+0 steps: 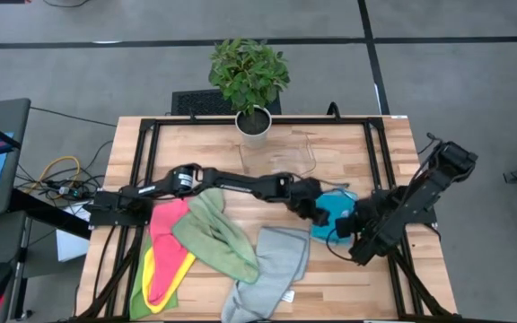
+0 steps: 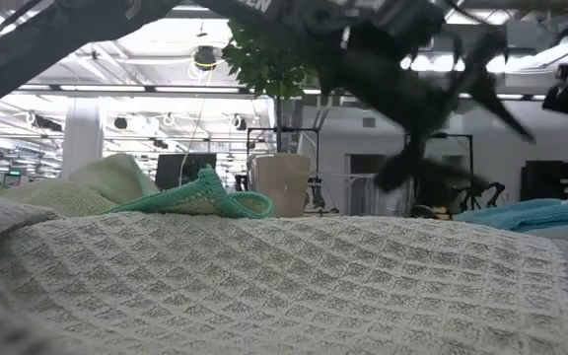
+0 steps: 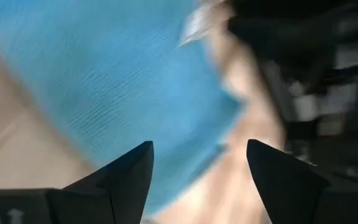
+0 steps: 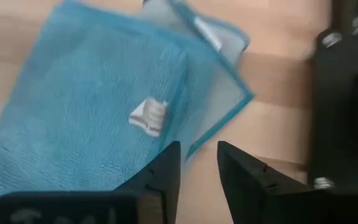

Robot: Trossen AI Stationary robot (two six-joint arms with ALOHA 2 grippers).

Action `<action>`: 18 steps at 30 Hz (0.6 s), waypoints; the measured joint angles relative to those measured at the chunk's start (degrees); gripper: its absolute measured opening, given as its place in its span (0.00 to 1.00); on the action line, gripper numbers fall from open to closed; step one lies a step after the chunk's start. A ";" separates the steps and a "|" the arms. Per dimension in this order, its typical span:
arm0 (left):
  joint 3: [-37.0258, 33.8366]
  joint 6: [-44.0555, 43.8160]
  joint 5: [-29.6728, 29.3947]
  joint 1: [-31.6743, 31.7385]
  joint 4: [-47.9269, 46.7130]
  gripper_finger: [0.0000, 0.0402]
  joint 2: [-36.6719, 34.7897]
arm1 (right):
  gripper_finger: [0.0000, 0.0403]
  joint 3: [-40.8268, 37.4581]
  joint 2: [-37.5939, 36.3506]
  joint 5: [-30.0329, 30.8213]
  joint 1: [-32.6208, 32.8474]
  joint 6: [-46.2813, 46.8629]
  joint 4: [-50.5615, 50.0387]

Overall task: Fold microfiber towels
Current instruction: Stack the blue microfiber cloth on top of the light blue microfiber cloth, then fold the light green microfiber cloth

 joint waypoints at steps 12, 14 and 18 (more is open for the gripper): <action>7.26 18.85 5.70 -3.52 -36.26 0.63 -14.86 | 0.53 7.17 -9.95 6.87 4.99 -5.36 6.21; 6.31 20.62 4.15 -7.73 -43.80 0.63 -18.27 | 0.53 7.39 -8.24 6.80 4.90 -9.07 14.12; 4.69 19.94 -7.64 -17.38 -51.07 0.63 -23.64 | 0.52 7.43 -2.89 5.93 2.10 -22.15 30.56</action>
